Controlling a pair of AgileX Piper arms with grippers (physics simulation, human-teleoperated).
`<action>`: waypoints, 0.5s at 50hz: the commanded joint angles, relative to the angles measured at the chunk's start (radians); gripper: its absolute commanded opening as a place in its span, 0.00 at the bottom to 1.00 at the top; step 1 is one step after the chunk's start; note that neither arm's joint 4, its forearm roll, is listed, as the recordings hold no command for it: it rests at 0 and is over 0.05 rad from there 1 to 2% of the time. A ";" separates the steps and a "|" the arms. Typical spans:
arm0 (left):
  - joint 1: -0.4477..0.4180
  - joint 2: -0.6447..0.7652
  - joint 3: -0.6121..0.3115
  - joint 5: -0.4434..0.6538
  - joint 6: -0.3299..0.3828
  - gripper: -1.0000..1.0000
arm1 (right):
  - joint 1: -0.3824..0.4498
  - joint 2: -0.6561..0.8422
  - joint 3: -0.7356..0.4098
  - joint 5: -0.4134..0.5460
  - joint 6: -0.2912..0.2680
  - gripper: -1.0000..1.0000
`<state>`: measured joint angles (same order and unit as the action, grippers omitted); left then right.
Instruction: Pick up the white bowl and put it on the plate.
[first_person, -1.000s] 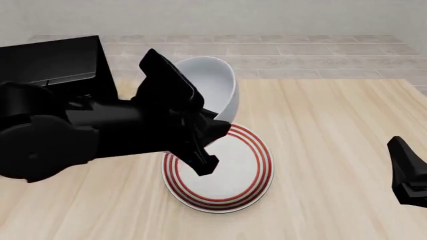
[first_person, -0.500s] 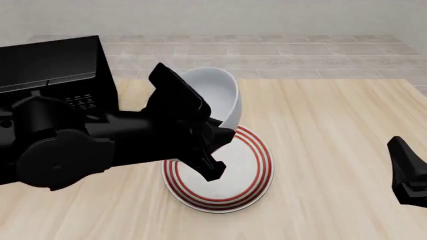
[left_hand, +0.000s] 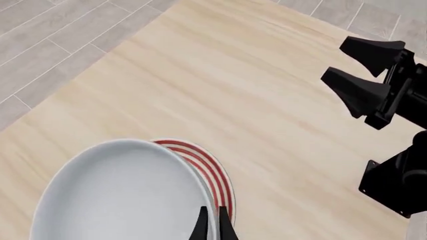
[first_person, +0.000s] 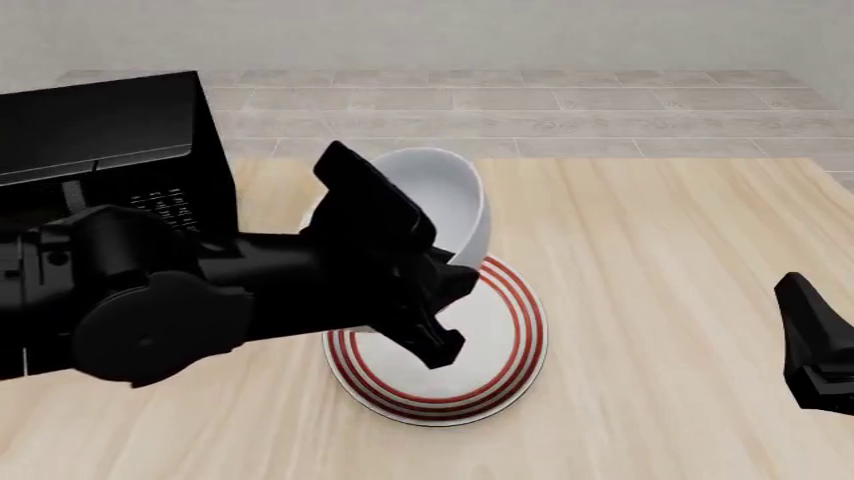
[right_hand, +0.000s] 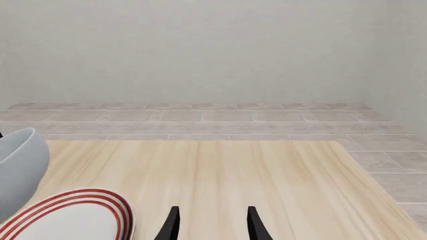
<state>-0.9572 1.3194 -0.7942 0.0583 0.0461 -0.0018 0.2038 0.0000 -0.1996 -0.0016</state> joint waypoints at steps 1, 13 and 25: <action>-0.005 -0.007 -0.020 0.019 -0.003 0.00 | -0.001 -0.022 0.000 0.022 0.000 1.00; 0.000 0.012 -0.003 -0.011 -0.012 0.00 | -0.001 -0.022 0.000 0.022 0.000 1.00; -0.003 0.051 0.046 -0.089 -0.022 0.00 | -0.001 -0.022 0.000 0.022 0.000 1.00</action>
<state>-0.9590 1.3659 -0.7689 -0.0006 0.0259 -0.0018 0.2037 0.0000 -0.1995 -0.0016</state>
